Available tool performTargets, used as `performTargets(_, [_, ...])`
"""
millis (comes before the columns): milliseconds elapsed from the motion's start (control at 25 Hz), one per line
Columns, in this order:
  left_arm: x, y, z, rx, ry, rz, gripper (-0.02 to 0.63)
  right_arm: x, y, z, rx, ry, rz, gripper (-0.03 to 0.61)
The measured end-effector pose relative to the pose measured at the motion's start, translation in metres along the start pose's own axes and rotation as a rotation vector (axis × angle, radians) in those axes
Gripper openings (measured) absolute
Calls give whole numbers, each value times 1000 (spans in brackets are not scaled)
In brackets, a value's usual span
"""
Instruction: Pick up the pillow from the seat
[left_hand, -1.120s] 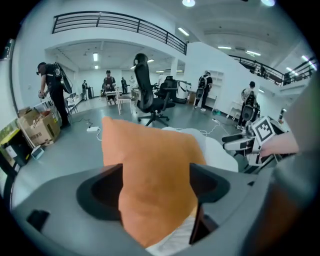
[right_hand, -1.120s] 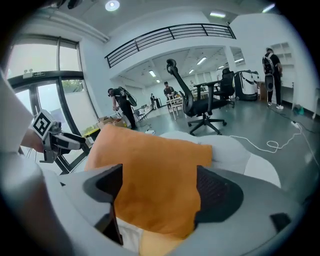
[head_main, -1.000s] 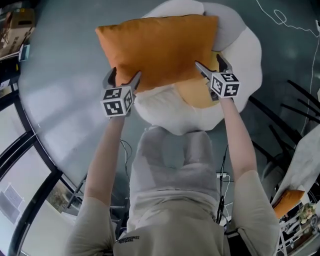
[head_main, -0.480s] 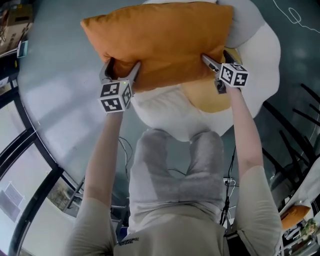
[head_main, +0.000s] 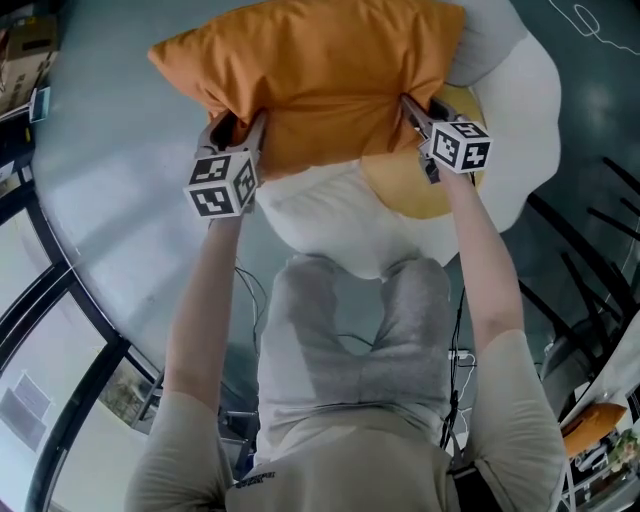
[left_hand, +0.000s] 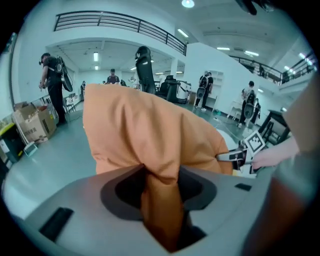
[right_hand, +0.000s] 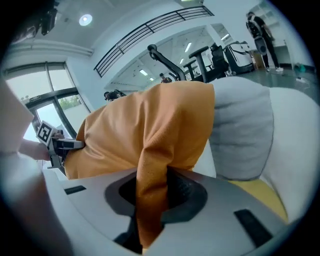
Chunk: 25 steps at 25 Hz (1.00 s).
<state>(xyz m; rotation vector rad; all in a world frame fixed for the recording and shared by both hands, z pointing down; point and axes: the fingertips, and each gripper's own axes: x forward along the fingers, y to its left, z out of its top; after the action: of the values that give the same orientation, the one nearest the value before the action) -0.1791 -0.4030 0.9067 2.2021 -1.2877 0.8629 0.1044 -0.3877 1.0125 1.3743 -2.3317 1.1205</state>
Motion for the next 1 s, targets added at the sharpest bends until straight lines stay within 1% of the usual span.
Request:
performTargets(40, [-3, -5, 2, -16, -1, -26, 161, -6, 4, 2, -23, -4, -15, 82])
performTargets(120, [-10, -13, 7, -30, 3, -69, 109, -20, 13, 10, -62, -20, -51, 67])
performTargets(240, [-28, -18, 19, -34, 1, -96, 50, -46, 34, 30, -116, -56, -91, 61])
performTargets(360, [-57, -23, 38, -49, -28, -115, 33, -81, 61, 59, -172, -93, -113, 60])
performTargets(480, [-95, -36, 67, -46, -82, -142, 29, -125, 88, 95, -215, -141, -133, 60])
performTargets(560, [-123, -49, 98, -35, -135, -157, 29, -161, 106, 128, -256, -186, -152, 61])
performTargets(680, [-170, -66, 158, -12, -232, -173, 29, -218, 137, 194, -336, -272, -187, 63])
performTargets(840, [-249, -85, 237, 30, -347, -184, 30, -295, 193, 272, -417, -348, -246, 66])
performTargets(1000, [-332, -108, 305, 49, -453, -192, 29, -378, 252, 339, -481, -438, -267, 68])
